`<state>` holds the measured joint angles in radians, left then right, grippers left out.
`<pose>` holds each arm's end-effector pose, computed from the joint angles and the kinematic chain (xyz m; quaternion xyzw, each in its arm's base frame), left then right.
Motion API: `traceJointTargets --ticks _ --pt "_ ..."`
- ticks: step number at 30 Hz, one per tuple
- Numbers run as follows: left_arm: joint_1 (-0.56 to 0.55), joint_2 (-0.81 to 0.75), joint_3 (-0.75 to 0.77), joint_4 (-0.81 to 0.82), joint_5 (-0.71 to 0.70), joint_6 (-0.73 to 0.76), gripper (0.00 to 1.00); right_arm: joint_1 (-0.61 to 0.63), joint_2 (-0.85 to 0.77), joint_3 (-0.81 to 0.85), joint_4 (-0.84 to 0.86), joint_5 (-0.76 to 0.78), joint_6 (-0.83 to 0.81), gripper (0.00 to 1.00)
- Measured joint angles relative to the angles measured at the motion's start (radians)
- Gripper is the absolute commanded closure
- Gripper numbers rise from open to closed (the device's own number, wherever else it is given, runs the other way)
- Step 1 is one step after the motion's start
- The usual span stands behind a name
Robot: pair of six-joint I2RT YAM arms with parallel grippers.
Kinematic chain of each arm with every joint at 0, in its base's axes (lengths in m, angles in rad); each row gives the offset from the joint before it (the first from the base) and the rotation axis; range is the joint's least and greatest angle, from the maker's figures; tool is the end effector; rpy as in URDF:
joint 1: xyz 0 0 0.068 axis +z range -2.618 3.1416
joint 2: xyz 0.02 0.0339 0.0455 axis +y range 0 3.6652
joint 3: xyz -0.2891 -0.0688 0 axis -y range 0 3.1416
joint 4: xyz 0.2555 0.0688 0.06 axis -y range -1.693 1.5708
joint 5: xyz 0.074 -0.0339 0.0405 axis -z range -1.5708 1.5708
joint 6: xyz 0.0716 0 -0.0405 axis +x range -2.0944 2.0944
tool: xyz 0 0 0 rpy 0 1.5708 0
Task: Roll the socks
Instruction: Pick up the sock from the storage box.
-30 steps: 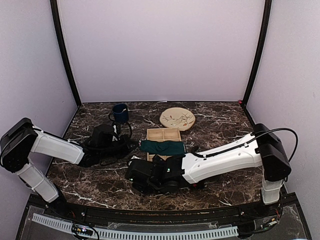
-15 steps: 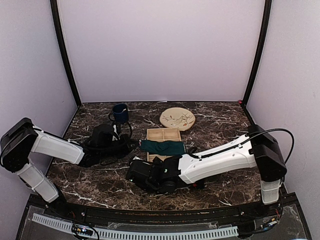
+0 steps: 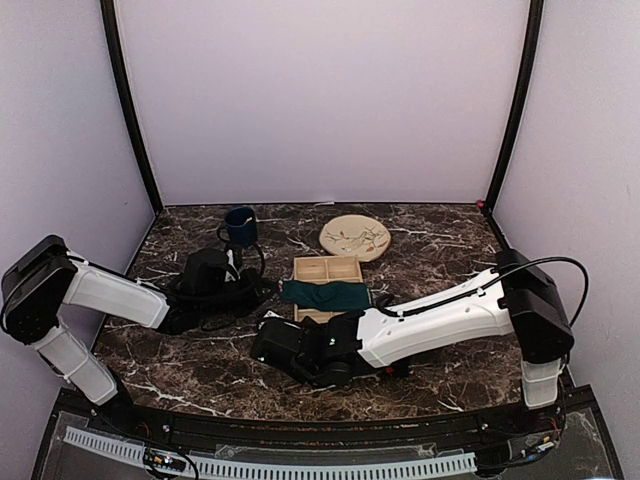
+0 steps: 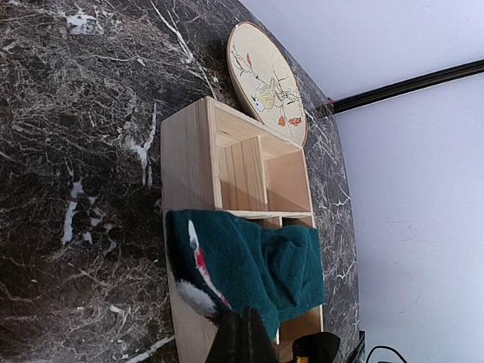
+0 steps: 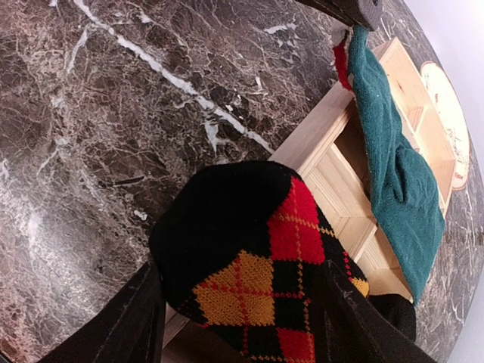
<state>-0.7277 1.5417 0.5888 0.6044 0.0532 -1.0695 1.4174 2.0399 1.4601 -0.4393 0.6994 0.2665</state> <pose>0.2553 -0.2325 0.1793 -0.1242 0.8094 -0.4624 0.3401 0.1166 0.4523 0.1719 -0.4137 0.8092 -0.0287 0.4163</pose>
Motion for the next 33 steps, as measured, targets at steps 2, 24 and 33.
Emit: traceJointTargets --ticks 2,24,33 --pt "0.0 0.002 0.0 0.0 0.001 0.0 1.0 0.0 -0.004 -0.004 0.006 0.002 0.0 0.44" --pt "-0.016 0.002 0.05 -0.026 -0.009 0.034 1.0 0.0 -0.129 -0.103 0.086 0.084 0.01 0.88" --pt "-0.052 0.001 0.193 -0.103 -0.025 0.148 1.0 0.0 -0.267 -0.202 0.123 0.214 0.049 0.89"
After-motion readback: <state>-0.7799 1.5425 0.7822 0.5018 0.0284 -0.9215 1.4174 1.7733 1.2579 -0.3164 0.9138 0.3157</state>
